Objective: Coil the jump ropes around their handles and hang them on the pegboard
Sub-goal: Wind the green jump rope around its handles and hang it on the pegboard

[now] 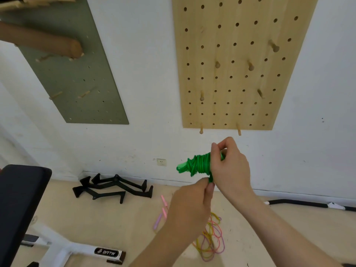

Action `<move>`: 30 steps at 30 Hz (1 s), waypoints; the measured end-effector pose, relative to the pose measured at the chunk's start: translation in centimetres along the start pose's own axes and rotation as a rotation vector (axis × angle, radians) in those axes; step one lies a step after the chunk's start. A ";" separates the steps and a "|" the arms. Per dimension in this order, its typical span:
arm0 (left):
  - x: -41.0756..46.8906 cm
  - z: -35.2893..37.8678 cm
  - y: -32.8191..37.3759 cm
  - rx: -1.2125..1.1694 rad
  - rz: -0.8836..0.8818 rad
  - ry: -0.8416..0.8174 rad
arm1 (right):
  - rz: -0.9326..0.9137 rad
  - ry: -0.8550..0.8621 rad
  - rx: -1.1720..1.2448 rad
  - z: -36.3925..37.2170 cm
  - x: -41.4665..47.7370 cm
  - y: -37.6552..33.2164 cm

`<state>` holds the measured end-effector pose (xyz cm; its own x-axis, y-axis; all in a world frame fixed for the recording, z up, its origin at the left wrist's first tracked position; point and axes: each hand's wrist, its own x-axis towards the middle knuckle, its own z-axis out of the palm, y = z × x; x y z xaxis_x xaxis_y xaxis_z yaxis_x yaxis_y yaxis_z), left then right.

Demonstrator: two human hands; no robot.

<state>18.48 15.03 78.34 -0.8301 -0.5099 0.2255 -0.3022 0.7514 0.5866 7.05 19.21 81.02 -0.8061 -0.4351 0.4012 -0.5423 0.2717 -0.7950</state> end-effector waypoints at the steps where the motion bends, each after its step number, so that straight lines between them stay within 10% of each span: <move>1: 0.0 -0.3 0.0 0.144 0.052 0.044 | -0.045 0.005 -0.073 0.3 -0.2 0.3; 11: 1.7 -5.4 -1.6 0.610 0.409 0.247 | -0.379 -0.265 -0.317 -1.1 -0.2 2.0; 20: 4.1 -7.7 -0.7 -0.456 -0.049 -0.089 | -0.325 -0.581 0.177 -3.4 0.0 -0.3; 30: 3.4 -4.7 -1.4 -0.996 -0.270 -0.076 | 0.153 -0.418 0.672 -2.1 -0.9 -1.2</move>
<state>18.29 10.32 81.97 -0.8301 -0.5562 -0.0390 0.0131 -0.0894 0.9959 7.91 21.08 82.55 -0.6322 -0.7563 0.1683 -0.0679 -0.1624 -0.9844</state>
